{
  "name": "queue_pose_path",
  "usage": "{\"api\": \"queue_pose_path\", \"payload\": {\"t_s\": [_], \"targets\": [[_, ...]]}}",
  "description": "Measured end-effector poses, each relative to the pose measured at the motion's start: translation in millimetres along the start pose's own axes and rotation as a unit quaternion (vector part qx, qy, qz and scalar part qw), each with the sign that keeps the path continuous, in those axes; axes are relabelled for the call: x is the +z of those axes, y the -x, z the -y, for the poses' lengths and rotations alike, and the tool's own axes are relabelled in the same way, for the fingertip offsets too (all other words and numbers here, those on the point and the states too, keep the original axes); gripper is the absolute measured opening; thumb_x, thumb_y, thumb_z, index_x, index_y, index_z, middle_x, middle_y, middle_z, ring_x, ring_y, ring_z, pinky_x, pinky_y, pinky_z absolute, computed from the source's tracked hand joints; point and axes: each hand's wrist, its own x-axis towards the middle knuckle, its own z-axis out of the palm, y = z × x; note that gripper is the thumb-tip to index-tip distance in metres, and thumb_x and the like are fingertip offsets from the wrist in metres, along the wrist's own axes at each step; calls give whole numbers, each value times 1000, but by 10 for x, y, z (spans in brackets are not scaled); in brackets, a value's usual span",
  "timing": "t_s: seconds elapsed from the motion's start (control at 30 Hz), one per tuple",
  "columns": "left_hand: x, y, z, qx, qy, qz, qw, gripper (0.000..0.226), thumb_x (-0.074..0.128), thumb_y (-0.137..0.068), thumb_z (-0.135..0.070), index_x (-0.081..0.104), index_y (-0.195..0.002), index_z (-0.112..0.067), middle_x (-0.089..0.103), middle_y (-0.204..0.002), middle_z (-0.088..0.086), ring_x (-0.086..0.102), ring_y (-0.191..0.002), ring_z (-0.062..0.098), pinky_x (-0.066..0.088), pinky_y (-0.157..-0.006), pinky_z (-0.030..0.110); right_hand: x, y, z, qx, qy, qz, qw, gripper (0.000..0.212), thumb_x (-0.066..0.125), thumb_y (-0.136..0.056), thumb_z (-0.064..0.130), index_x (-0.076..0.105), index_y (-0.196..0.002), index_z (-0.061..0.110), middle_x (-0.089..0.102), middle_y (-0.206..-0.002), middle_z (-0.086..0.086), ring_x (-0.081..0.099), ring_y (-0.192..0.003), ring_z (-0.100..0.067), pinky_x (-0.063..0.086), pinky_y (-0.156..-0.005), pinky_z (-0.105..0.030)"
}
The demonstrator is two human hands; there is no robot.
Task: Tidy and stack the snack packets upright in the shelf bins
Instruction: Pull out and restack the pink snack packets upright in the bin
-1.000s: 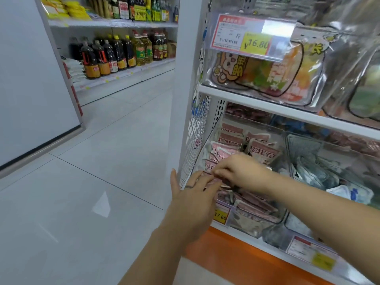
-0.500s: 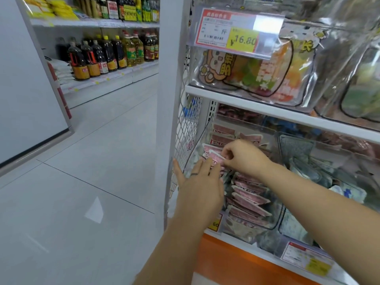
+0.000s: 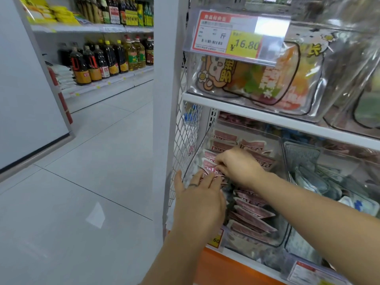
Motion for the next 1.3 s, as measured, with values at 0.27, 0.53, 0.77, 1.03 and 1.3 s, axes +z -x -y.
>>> {"api": "queue_pose_path", "payload": {"t_s": [0.27, 0.53, 0.77, 1.03, 1.3], "targets": [[-61, -3, -64, -9, 14, -9, 1000, 37, 44, -81, -31, 71, -105, -25, 69, -110, -6, 63, -109, 19, 1, -103, 55, -283, 420, -301, 63, -114, -133, 982, 28, 50, -95, 28, 63, -119, 24, 64, -119, 5, 60, -105, -17, 46, -92, -30], [-58, -47, -288, 67, 55, -55, 995, 32, 67, -65, -10, 74, -94, -22, 70, -97, -4, 68, -88, 17, 38, -103, 49, -223, 829, -700, 121, -71, 14, 990, 45, 39, -99, 26, 33, -143, 35, 60, -122, -6, 62, -92, -22, 52, -81, -33], [-147, -605, -497, 38, 170, 33, 984, 38, 44, -95, -9, 56, -129, -22, 58, -127, -1, 55, -110, 15, 39, -92, 20, -97, 979, -729, 102, -168, -19, 980, 41, 35, -100, 23, 44, -139, 32, 43, -145, 5, 36, -135, -17, 34, -105, -28], [132, -1622, -538, 62, 70, 182, 979, 31, 46, -97, -14, 60, -123, -24, 62, -124, -1, 59, -102, 13, 43, -84, 23, 22, 970, -785, 103, -247, -49, 962, 43, 35, -97, 15, 51, -132, 34, 45, -143, 9, 22, -138, -13, 21, -109, -25], [367, -1836, -471, 92, 83, 279, 952, 39, 62, -89, -19, 57, -127, -21, 60, -126, 2, 57, -111, 20, 42, -98, 33, 35, 979, -804, 84, -258, -71, 960, 43, 36, -95, 12, 56, -129, 30, 44, -142, 11, 9, -140, -4, 9, -108, -16]]}}
